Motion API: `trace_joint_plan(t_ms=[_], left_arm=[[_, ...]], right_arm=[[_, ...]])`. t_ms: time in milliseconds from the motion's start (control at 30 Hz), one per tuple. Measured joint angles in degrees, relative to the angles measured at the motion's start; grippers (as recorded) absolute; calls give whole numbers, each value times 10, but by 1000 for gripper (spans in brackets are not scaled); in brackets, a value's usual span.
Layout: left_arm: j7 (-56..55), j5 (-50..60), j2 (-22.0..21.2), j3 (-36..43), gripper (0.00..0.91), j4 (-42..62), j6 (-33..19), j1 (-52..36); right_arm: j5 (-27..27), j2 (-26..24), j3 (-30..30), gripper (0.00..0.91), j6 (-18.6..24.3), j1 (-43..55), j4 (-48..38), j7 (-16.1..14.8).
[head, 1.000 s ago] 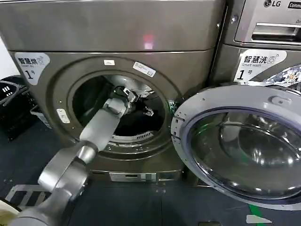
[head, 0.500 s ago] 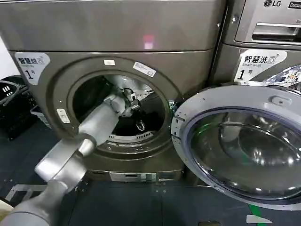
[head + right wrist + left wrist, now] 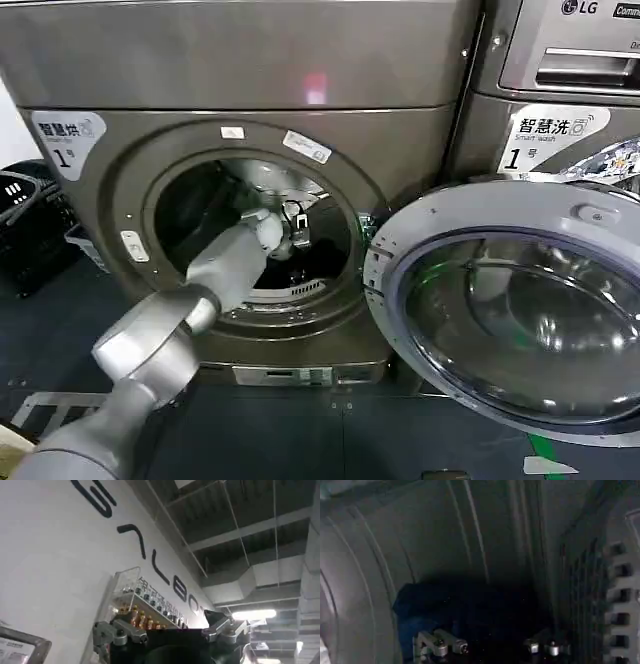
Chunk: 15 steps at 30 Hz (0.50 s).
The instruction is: Grasp the clothes from the dryer.
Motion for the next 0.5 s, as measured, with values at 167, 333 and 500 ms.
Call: trace_joint_plan(t_ms=[167,333,500], left_arm=[[-3,-2,-6,9,239,12,1,-2],[-3,-3,-11,17,23,19,1,-3],[-1,-5,-11,22,0,22,-1,-3]], right_arm=[[-2,-1,-6,907,0,2,3,0],[-3,-1,-7,907,0,2,3,-1],[-3,2,-9,907,1,3,3,-1]])
